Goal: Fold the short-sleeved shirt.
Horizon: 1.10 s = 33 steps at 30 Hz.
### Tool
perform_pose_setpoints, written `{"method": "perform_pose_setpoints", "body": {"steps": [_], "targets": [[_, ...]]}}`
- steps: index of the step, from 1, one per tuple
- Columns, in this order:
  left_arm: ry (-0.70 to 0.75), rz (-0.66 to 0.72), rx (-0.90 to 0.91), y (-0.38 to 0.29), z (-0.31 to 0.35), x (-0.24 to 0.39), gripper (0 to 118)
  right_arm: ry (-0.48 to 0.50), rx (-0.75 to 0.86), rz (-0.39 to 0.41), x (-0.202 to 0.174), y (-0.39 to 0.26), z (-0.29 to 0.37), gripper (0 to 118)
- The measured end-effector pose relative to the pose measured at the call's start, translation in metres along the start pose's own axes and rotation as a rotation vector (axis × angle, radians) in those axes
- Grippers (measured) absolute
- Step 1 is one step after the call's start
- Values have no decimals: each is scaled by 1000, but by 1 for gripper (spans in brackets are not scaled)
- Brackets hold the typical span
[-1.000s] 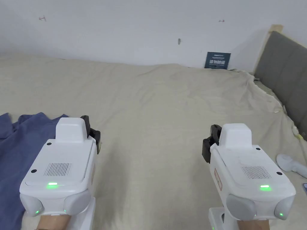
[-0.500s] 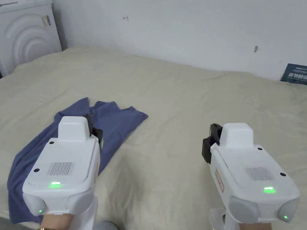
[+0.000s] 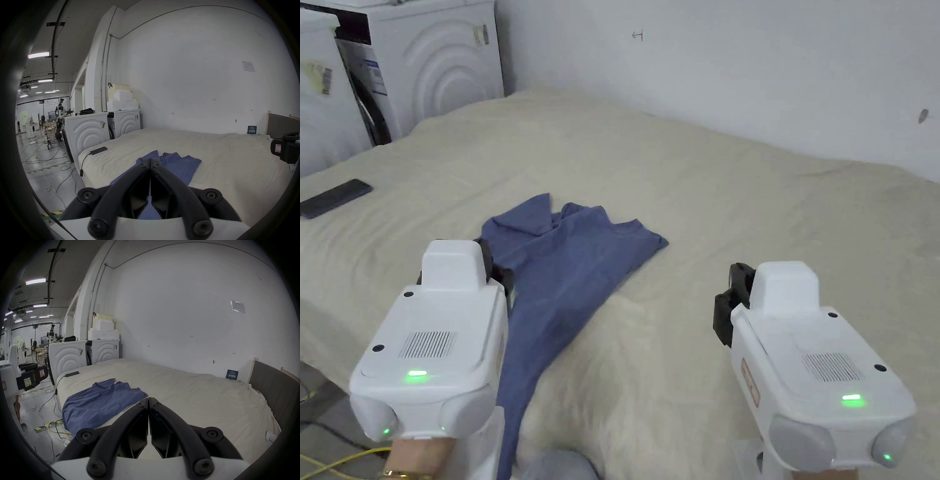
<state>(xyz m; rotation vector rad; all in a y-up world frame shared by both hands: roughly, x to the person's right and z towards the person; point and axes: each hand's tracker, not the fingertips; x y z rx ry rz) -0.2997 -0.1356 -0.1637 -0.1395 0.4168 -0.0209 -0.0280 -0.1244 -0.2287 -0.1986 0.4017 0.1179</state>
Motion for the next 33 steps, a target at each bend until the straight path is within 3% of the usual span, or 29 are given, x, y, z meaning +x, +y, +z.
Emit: {"method": "perform_pose_setpoints", "body": {"steps": [2, 3, 5, 6, 13, 19, 27, 33], "targets": [[1, 21, -16, 1, -4, -2, 23, 3, 0, -3, 0, 0, 0, 0], [4, 32, -26, 0, -5, -2, 54, 3, 0, -2, -1, 0, 0, 0], [11, 46, -35, 0, -11, -3, 105, 5, 1, 2, -1, 1, 0, 0], [11, 54, -35, 0, -15, -3, 118, 6, 2, 2, -1, 1, 0, 0], [-6, 60, -94, 7, -52, -4, 118, -2, -3, 0, 4, 3, -7, 0], [-39, 57, -240, 14, -132, 9, 118, -16, -21, -8, 7, 3, -26, 0], [-173, 83, -604, 11, -274, 35, 118, -19, -50, -5, 16, 0, -70, 0], [-158, -169, -760, -14, -369, 81, 118, -35, -121, -13, 27, -16, -106, 0]]}}
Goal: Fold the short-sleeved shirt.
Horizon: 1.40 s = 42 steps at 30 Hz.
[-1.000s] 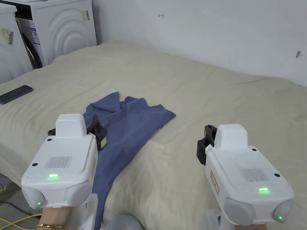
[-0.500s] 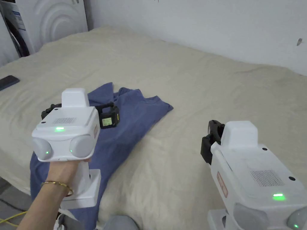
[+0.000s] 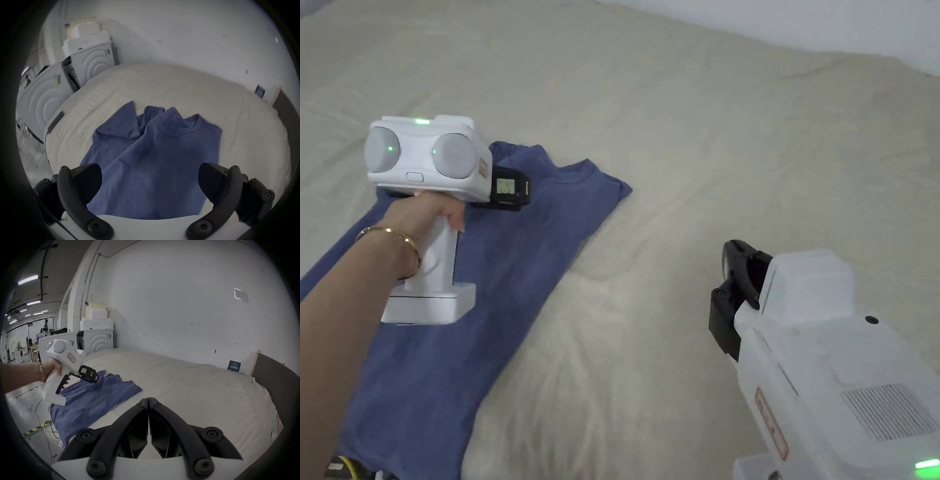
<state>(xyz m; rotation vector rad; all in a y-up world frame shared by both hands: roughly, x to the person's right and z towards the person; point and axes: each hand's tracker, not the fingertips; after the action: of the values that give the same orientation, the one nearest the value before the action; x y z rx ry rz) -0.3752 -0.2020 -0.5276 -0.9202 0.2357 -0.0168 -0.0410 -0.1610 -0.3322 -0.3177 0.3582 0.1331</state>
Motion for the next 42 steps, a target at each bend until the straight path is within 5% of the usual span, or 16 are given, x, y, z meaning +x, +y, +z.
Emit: {"method": "perform_pose_setpoints", "body": {"steps": [5, 9, 13, 16, 21, 28, 33, 37, 42], "targets": [[-50, -11, -102, 24, -57, 18, 118, -21, -64, -28, 13, -14, -21, 0], [-14, -47, -194, 19, -92, 30, 116, -31, -94, 46, 15, -25, -30, 0], [-78, -77, -185, 8, -101, 38, 66, -23, -124, 23, 20, -31, -35, 0], [-166, -30, -194, 10, -96, 44, 0, -31, -130, 23, 19, -33, -34, 0], [-82, -52, -181, 9, -88, 50, 0, -29, -133, 13, 19, -34, -23, 0], [-128, 161, 8, 8, -13, 18, 0, -26, -114, 36, 19, -24, 12, 0], [-195, 322, 149, 1, 67, -19, 0, -45, -63, 23, 22, -16, 56, 0], [-154, 245, 275, 0, 144, -30, 0, -51, -33, -9, 22, -16, 93, 0], [-222, 326, 449, 3, 247, -42, 0, -79, 8, -21, 28, -20, 139, 0]]}}
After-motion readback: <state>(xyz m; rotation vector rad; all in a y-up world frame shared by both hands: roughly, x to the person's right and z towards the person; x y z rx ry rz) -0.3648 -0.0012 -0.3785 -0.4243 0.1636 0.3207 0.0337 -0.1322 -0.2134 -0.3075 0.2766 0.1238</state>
